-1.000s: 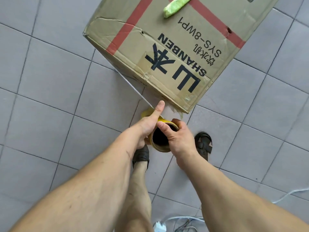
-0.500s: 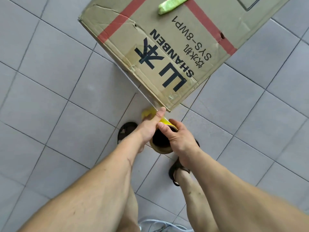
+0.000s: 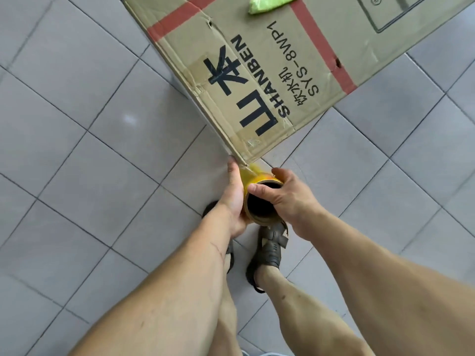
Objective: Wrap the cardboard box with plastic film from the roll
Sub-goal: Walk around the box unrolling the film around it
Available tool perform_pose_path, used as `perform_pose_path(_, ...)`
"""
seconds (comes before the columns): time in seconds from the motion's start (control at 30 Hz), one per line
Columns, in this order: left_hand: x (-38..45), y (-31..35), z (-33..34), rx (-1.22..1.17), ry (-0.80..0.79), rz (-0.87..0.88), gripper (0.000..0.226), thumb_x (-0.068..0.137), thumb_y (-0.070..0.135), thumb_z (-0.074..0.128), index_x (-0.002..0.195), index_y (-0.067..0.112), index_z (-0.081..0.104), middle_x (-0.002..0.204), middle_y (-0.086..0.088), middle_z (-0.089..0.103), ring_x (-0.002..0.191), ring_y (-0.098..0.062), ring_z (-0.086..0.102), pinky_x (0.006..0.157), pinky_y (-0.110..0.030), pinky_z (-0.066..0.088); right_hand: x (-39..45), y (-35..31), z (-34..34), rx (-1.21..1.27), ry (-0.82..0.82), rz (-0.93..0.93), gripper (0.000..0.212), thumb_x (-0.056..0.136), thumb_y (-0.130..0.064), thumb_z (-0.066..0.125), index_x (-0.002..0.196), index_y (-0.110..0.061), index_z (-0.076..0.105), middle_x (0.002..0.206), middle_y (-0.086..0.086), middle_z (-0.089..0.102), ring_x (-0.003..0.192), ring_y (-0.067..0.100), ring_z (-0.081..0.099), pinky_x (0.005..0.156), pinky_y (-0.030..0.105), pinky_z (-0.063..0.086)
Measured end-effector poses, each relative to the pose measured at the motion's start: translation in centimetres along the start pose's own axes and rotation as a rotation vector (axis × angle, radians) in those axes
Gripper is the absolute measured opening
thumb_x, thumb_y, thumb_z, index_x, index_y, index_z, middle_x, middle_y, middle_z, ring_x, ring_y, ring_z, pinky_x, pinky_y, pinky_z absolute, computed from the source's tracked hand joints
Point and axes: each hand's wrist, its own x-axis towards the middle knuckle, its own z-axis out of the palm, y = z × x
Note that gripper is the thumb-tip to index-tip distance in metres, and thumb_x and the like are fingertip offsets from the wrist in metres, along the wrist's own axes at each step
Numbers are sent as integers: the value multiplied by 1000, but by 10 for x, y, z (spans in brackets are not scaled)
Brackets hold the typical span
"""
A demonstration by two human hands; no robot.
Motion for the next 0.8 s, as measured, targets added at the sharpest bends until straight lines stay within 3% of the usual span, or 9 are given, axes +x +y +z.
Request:
perform_pose_path(0.13,5,0,12,-54,-26,9,131,74,111,16,142,14,71,125,-25,80,119,-41,76,99,-54,64,4,-4,-19,-23,-35,-10,80,75,-52,80,144,-28,49,124,2,59,104,17,60,89,31,54)
perform_pose_path(0.2,14,-5,18,-113,3,37,143,50,119,27,144,20,70,128,-22,80,125,-44,74,110,-60,59,5,-3,-25,-17,-46,-24,75,77,-53,78,143,-28,51,123,1,61,99,12,60,76,21,51)
perform_pose_path(0.27,28,-11,23,-199,59,101,158,27,122,32,148,27,66,132,-20,78,127,-44,72,115,-63,54,9,-1,-29,-27,-37,-36,74,77,-53,78,142,-27,53,124,2,62,105,17,61,73,20,50)
perform_pose_path(0.3,29,-11,27,-221,98,140,158,28,124,33,150,28,65,133,-19,77,127,-43,72,115,-63,54,12,-1,-31,-36,-41,-45,73,77,-53,77,141,-26,53,123,2,63,106,18,61,74,20,50)
perform_pose_path(0.4,9,-3,44,-325,154,194,110,84,105,22,140,24,72,128,-21,79,124,-42,73,114,-63,55,20,-7,-37,-33,-77,-83,67,78,-50,78,136,-26,55,119,2,65,106,19,63,79,24,52)
perform_pose_path(0.43,9,-3,49,-376,144,206,105,92,98,18,137,22,74,125,-21,81,123,-42,74,113,-63,56,25,-9,-41,-45,-98,-95,64,79,-48,79,135,-27,56,116,1,65,105,19,64,80,24,53)
perform_pose_path(0.53,11,-5,62,-502,101,218,108,93,97,15,140,20,74,125,-21,81,124,-41,74,113,-60,56,40,-19,-53,-91,-177,-140,55,80,-47,80,126,-32,55,107,-7,65,101,15,64,77,23,54)
perform_pose_path(0.67,15,-5,76,-643,102,234,116,85,103,17,142,19,72,129,-21,80,128,-42,72,117,-60,53,54,-25,-71,-207,-251,-164,64,79,-58,76,131,-26,57,112,0,68,105,20,65,90,37,57)
perform_pose_path(0.8,18,-4,84,-705,161,234,114,82,106,20,140,23,72,124,-19,82,122,-42,75,114,-64,55,52,-27,-77,-345,-188,-230,45,82,-57,70,116,-30,56,95,-10,64,86,4,60,63,14,46)
